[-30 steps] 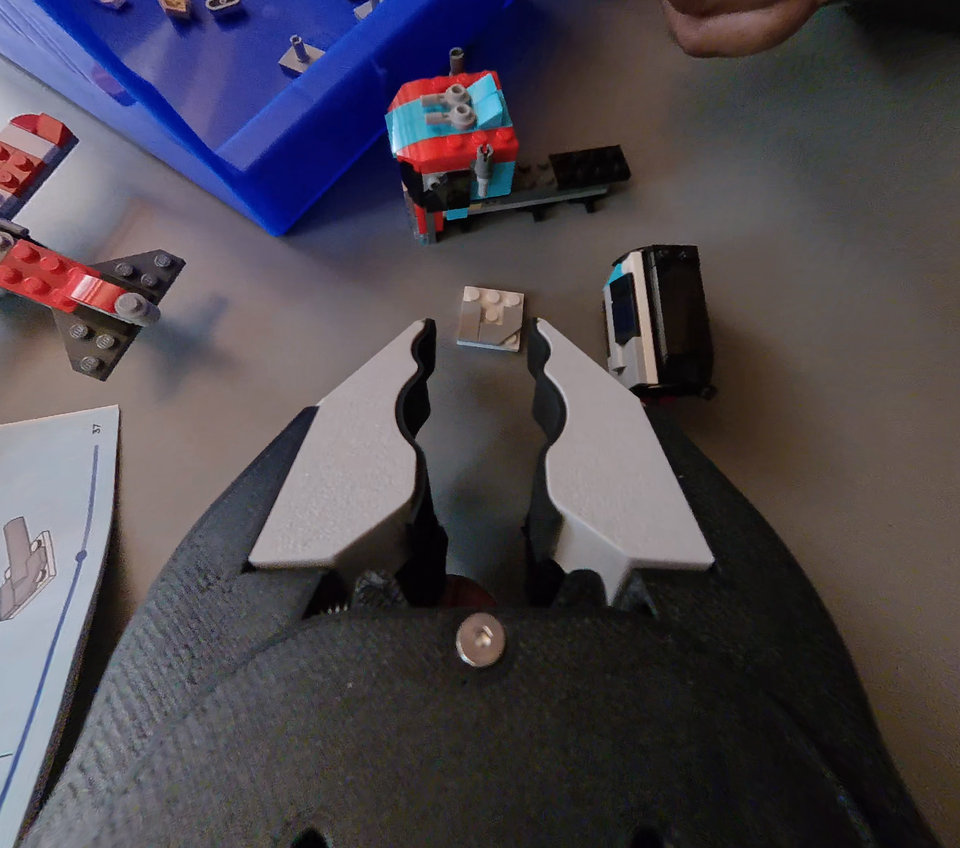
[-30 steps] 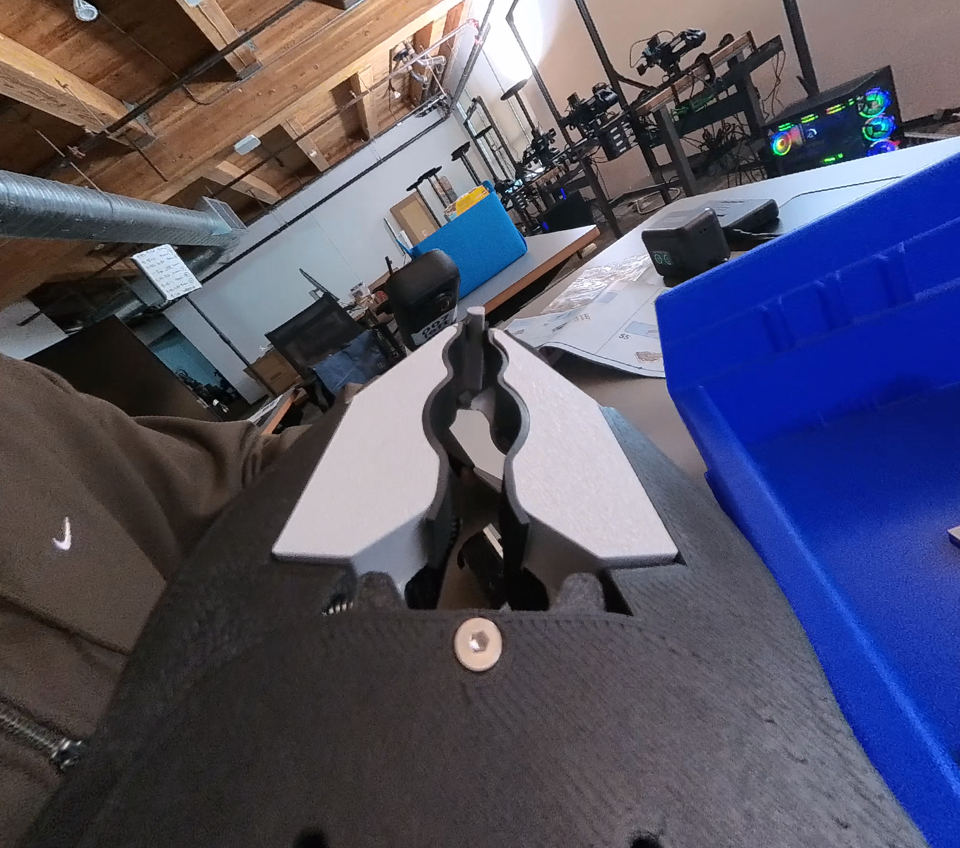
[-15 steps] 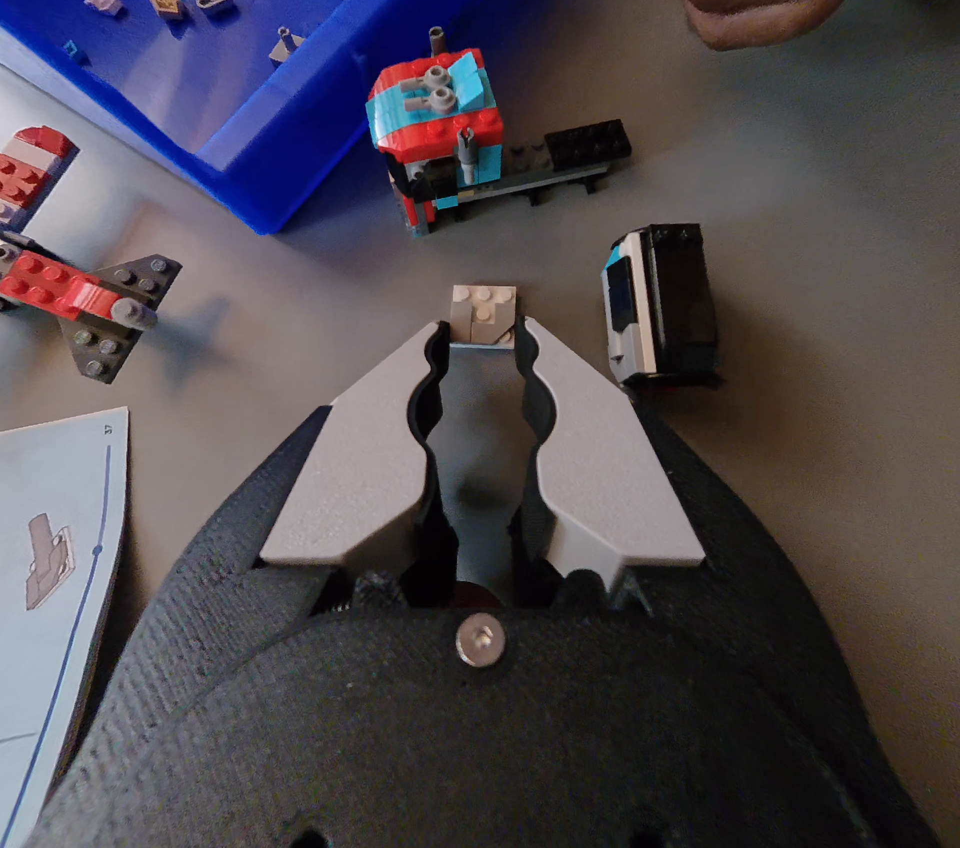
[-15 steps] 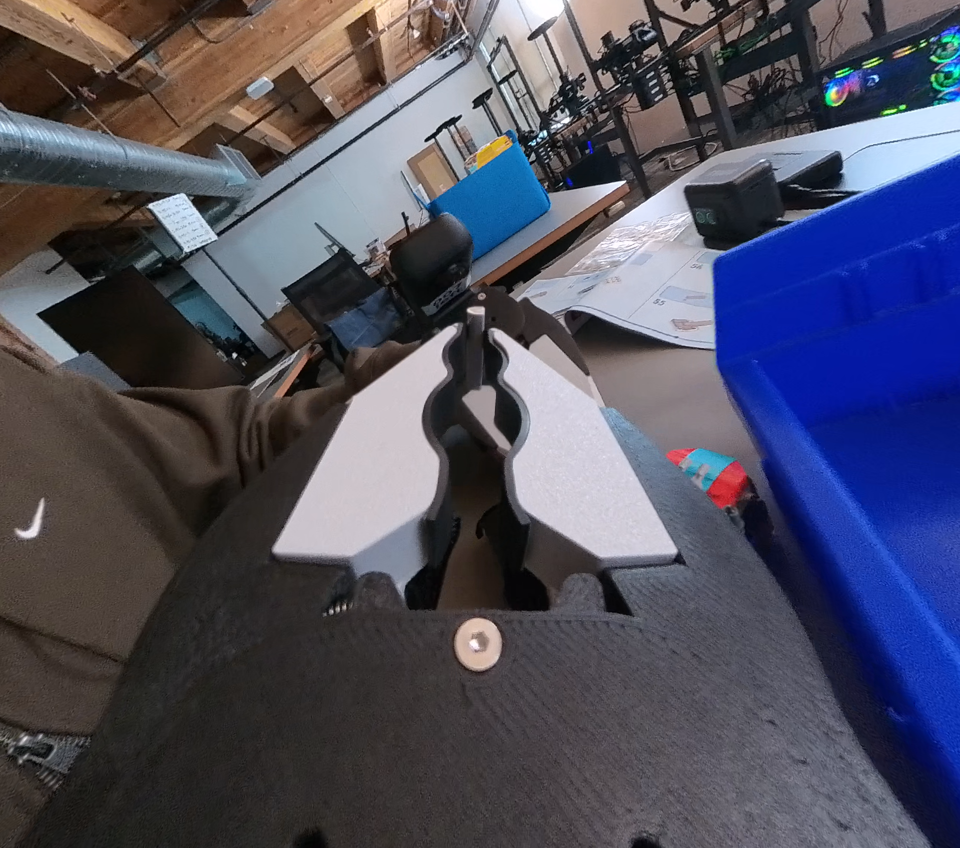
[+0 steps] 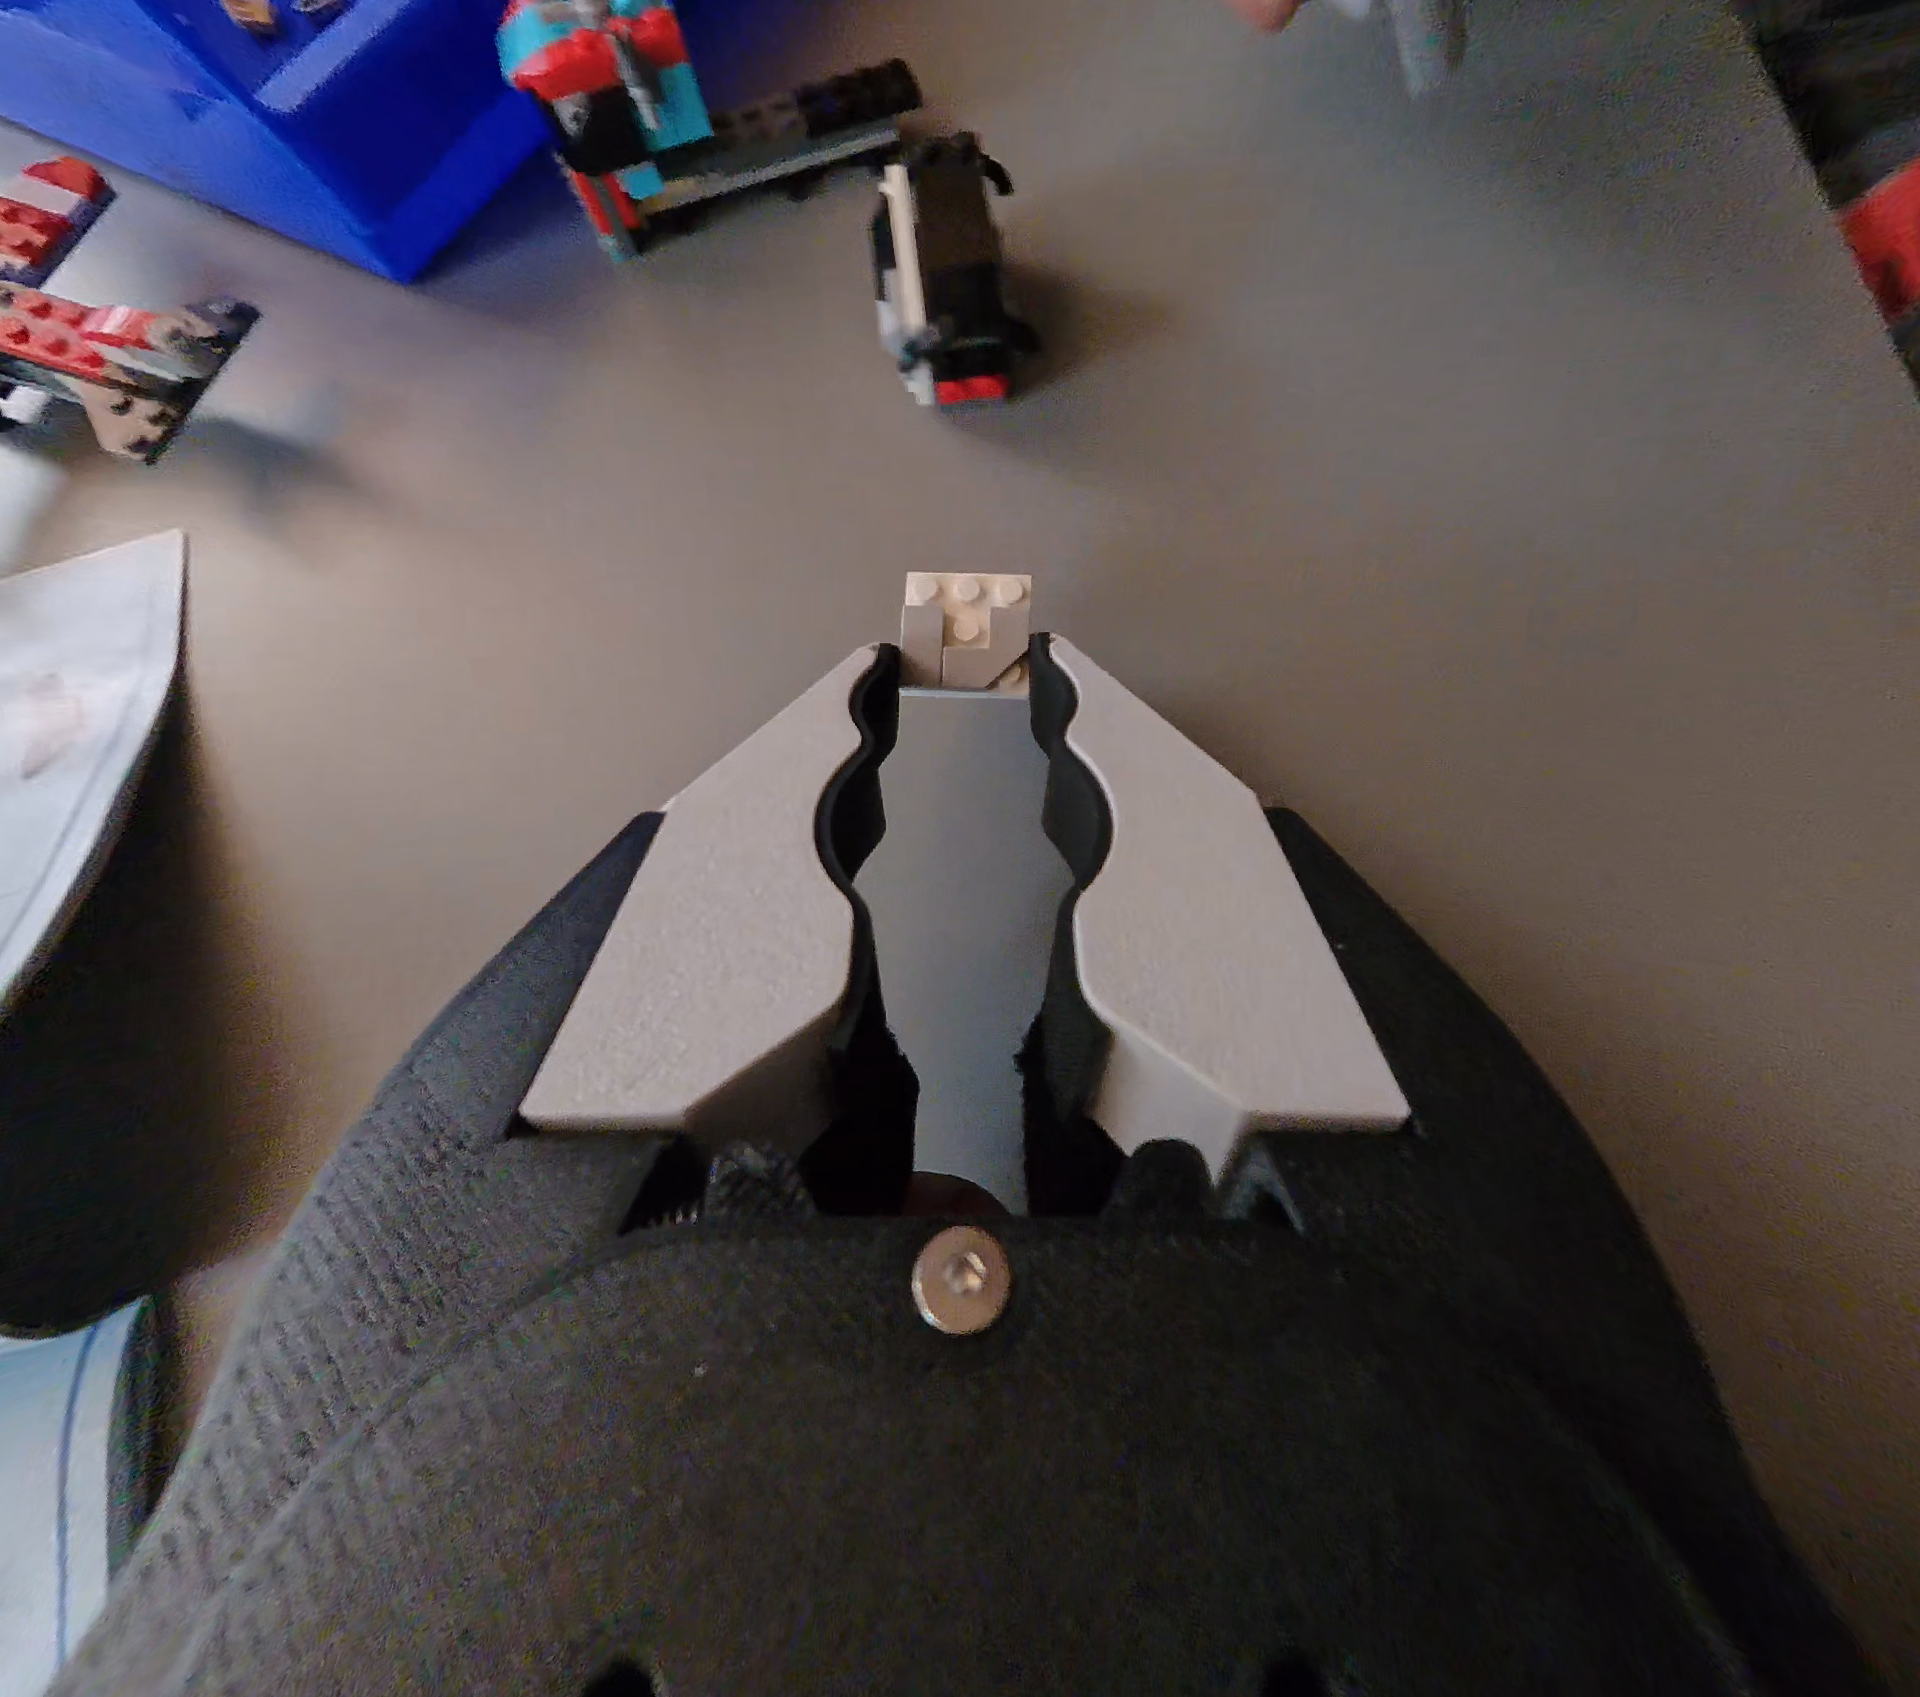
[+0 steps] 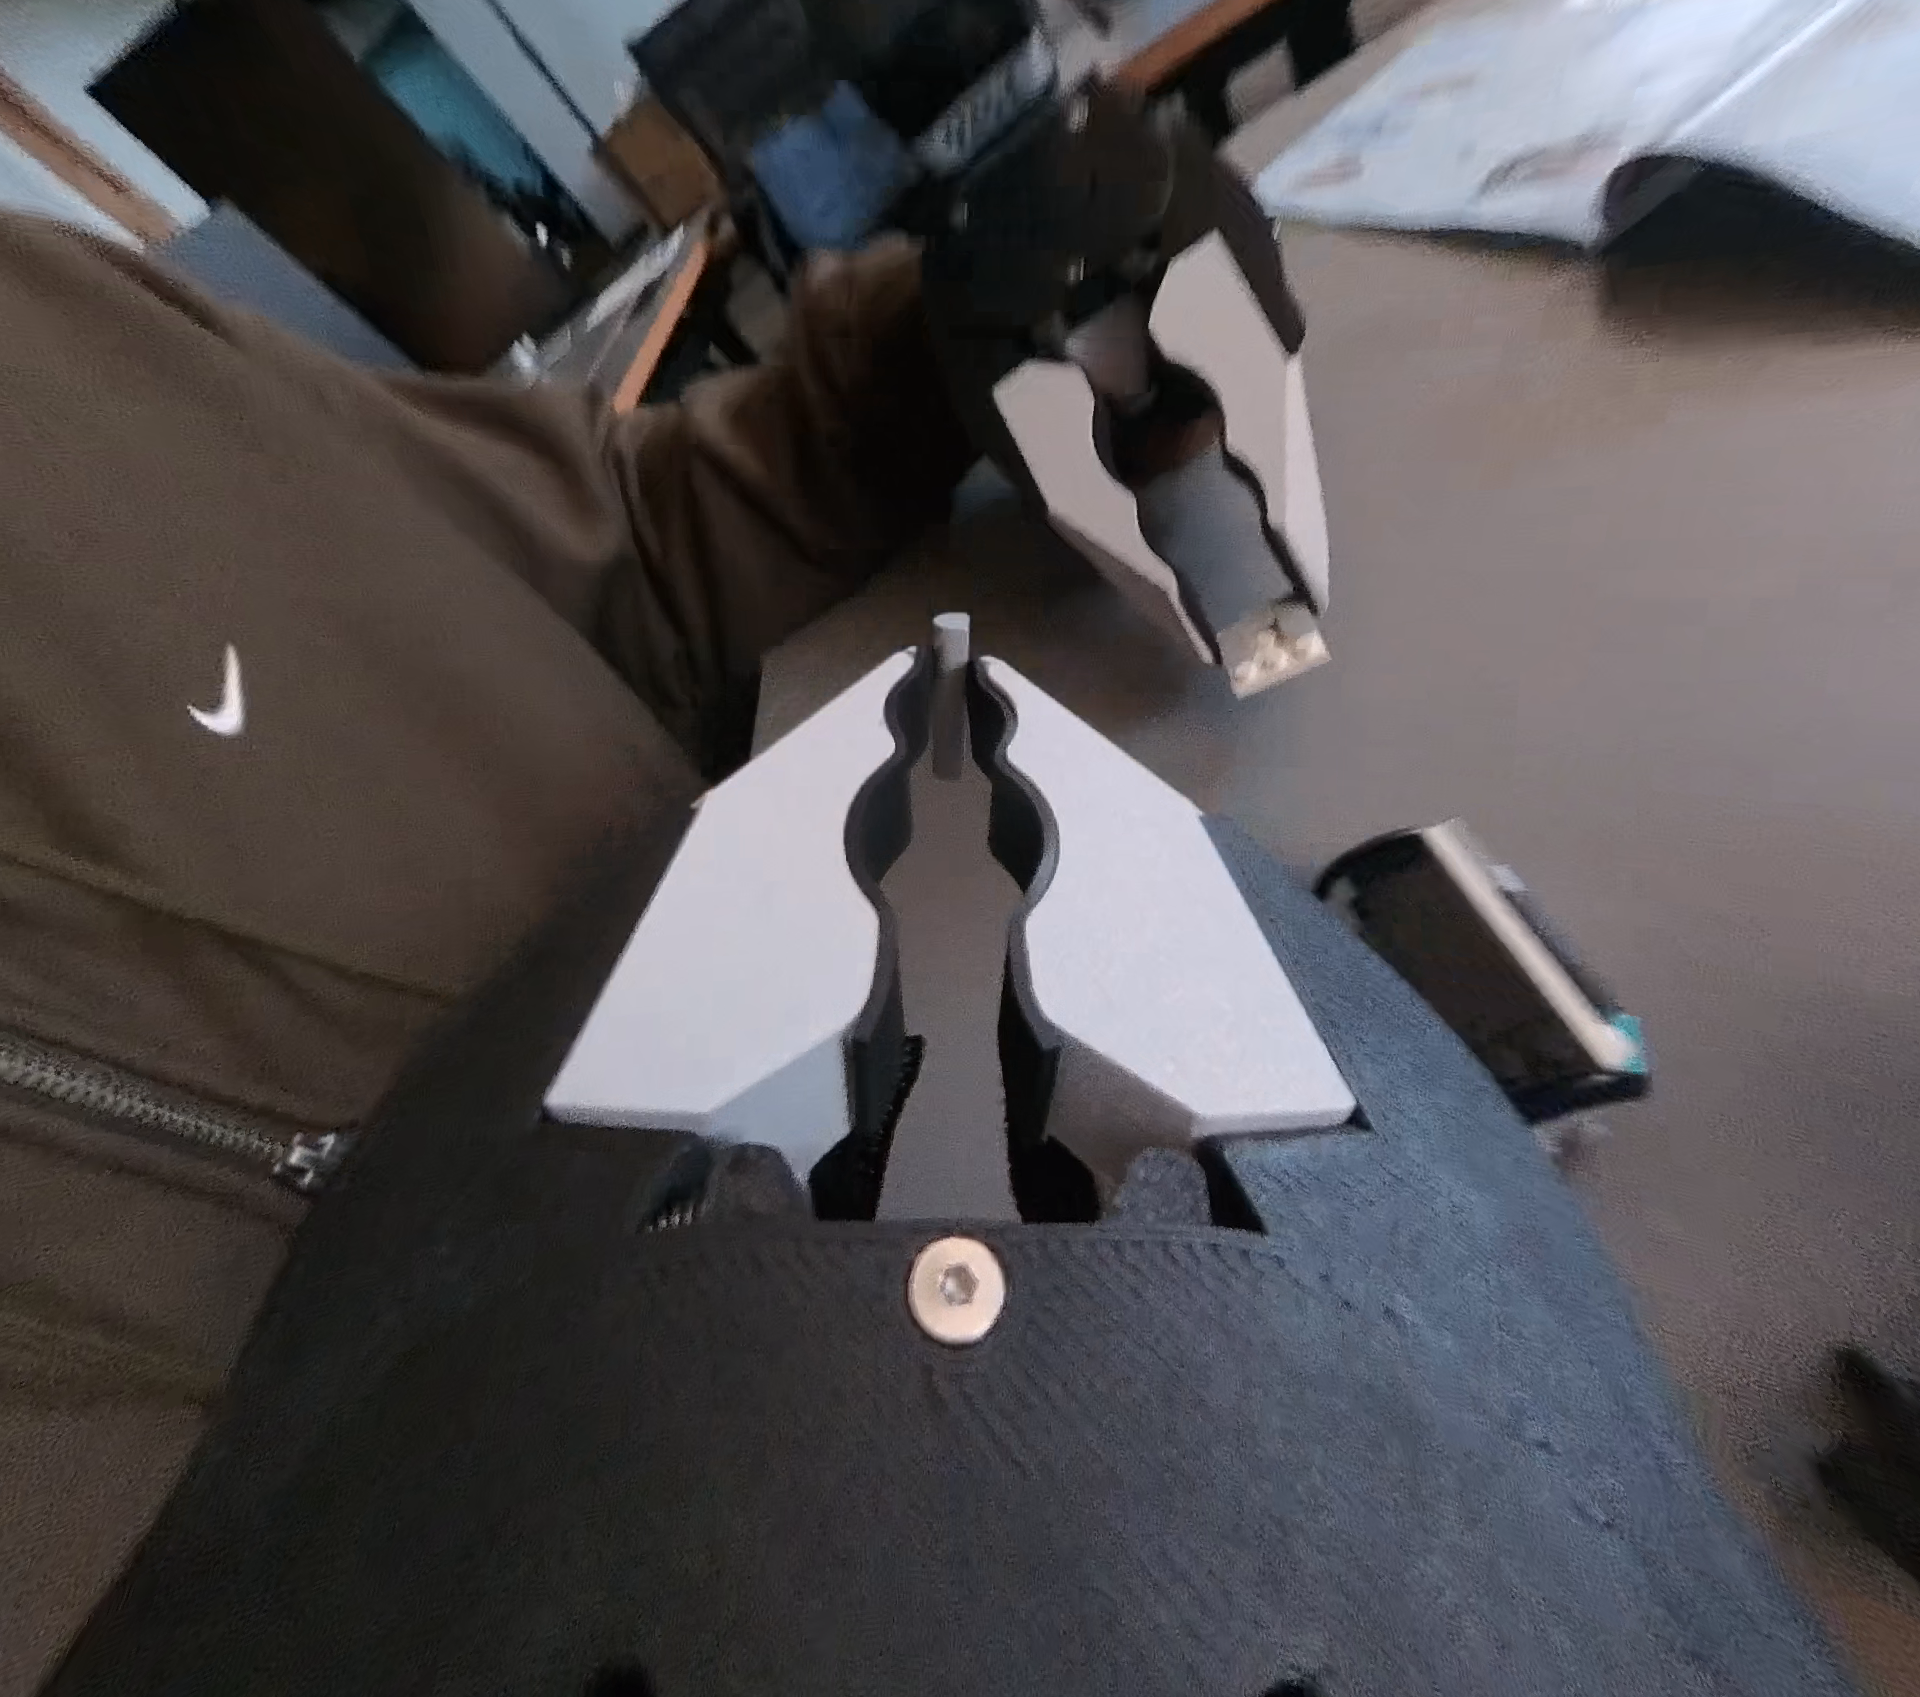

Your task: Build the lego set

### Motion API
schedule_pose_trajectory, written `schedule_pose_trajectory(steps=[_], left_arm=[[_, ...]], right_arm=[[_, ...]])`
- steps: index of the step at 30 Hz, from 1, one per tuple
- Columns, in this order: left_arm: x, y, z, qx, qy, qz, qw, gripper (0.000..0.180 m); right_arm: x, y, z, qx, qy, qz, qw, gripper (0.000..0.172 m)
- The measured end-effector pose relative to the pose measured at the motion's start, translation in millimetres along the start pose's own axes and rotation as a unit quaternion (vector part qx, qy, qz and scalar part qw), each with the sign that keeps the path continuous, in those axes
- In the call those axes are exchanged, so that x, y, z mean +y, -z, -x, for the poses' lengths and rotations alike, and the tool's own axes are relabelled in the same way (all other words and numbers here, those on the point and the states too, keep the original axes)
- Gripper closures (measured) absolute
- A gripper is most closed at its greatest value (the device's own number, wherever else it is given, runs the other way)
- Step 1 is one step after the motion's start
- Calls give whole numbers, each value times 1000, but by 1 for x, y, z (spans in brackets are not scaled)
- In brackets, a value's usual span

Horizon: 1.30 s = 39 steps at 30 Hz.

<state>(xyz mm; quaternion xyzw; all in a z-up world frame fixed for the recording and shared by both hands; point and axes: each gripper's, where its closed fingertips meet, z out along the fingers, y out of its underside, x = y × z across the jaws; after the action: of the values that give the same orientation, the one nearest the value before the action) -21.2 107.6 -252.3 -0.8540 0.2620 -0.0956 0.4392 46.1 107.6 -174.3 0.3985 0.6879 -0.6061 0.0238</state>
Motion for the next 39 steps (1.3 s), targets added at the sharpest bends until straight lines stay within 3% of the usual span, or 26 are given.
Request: schedule_pose_trajectory(steps=[7,15,31,39], left_arm=[[18,7,-30,58,-38,35,997,154],[21,4,-40,76,-54,52,994,153],[23,4,-36,53,-52,47,996,153],[22,2,-33,31,-31,51,998,152]], right_arm=[[58,-37,-4,19,-16,124,992,164],[74,-46,-18,62,13,191,980,164],[79,-47,-16,20,18,221,975,164],[78,-38,-13,5,6,200,980,164]])
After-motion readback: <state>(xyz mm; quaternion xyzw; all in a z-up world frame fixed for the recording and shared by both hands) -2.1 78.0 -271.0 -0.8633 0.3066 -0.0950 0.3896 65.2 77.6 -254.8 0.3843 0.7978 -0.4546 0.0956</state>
